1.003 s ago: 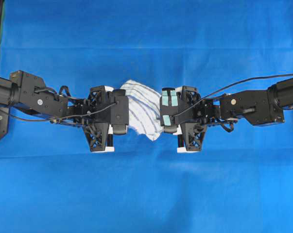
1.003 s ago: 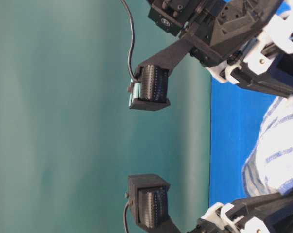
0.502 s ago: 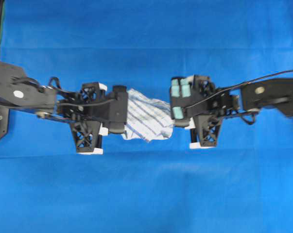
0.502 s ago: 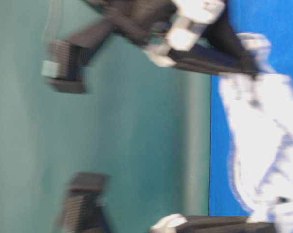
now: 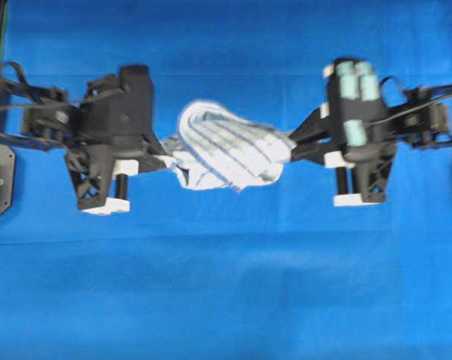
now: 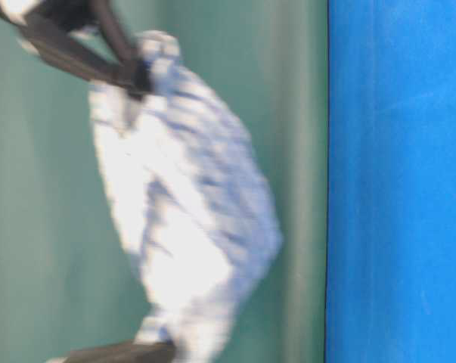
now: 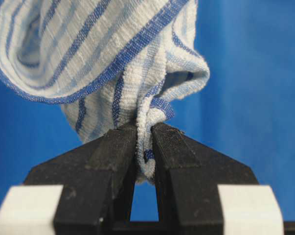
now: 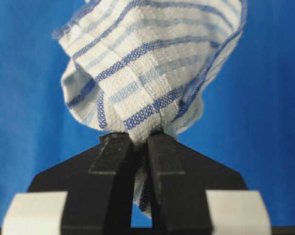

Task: Lift the towel with both arms.
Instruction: 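Lift the towel upward with both grippers, pulling edges apart, then open both grippers and drop the towel onto the table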

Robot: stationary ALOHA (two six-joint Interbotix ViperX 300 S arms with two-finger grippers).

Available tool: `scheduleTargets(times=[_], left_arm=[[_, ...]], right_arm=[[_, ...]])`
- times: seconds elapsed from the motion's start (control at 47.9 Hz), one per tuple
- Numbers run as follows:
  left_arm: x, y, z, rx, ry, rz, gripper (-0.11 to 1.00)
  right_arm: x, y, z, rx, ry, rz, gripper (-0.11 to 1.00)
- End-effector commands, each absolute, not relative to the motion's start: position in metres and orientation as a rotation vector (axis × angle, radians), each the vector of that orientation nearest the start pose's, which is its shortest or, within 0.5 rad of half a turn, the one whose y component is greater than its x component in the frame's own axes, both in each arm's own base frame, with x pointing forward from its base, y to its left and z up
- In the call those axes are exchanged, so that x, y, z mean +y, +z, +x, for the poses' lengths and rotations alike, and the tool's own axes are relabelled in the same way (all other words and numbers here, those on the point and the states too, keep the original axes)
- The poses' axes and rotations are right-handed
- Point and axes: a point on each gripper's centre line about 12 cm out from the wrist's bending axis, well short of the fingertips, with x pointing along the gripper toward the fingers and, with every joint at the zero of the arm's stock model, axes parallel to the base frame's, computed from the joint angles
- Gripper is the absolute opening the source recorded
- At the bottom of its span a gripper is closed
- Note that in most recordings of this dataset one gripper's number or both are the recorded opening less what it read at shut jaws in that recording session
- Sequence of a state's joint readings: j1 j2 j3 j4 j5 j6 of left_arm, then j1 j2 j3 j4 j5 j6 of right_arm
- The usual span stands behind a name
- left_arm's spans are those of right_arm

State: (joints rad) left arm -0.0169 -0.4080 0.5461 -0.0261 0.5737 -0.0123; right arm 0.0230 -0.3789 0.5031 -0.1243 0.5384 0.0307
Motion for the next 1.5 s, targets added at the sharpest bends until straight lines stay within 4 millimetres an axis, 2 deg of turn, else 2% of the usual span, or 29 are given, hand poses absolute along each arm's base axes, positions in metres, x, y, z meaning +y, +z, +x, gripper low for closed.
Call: scheduleTargets(times=[0.0,0.084,0.167,1.003,1.045,1.087,1.17,1.254,1.338,1.484], left_arm=[[-0.006,0.34,0.32,0.641,-0.017,-0.026,0.06],[-0.005,0.351,0.32,0.631,-0.015,-0.024,0.06],[-0.005,0.357,0.321,0.623,-0.014,-0.025,0.06],[-0.004,0.361,0.324,0.589,-0.015,-0.015,0.06],[-0.004,0.361,0.324,0.589,-0.015,-0.015,0.1],[-0.004,0.361,0.323,0.589,-0.015,-0.017,0.19],[-0.005,0.36,0.322,0.592,-0.017,-0.014,0.44],[-0.007,0.359,0.321,0.592,-0.024,-0.011,0.69],[-0.009,0.359,0.321,0.592,-0.028,-0.01,0.87],[-0.012,0.356,0.322,0.602,-0.036,-0.01,0.86]], right_arm=[[-0.002,0.353,0.329,0.591,-0.026,-0.108,0.09],[-0.002,0.368,0.325,0.57,-0.031,-0.113,0.09],[-0.002,0.373,0.325,0.561,-0.032,-0.112,0.09],[-0.002,0.366,0.331,0.587,-0.036,-0.102,0.1],[-0.002,0.364,0.333,0.593,-0.036,-0.104,0.16],[-0.002,0.363,0.334,0.598,-0.036,-0.104,0.29],[-0.002,0.359,0.336,0.609,-0.035,-0.106,0.53],[-0.002,0.358,0.336,0.612,-0.035,-0.106,0.69],[-0.003,0.357,0.336,0.613,-0.036,-0.106,0.7],[-0.003,0.355,0.336,0.619,-0.035,-0.107,0.7]])
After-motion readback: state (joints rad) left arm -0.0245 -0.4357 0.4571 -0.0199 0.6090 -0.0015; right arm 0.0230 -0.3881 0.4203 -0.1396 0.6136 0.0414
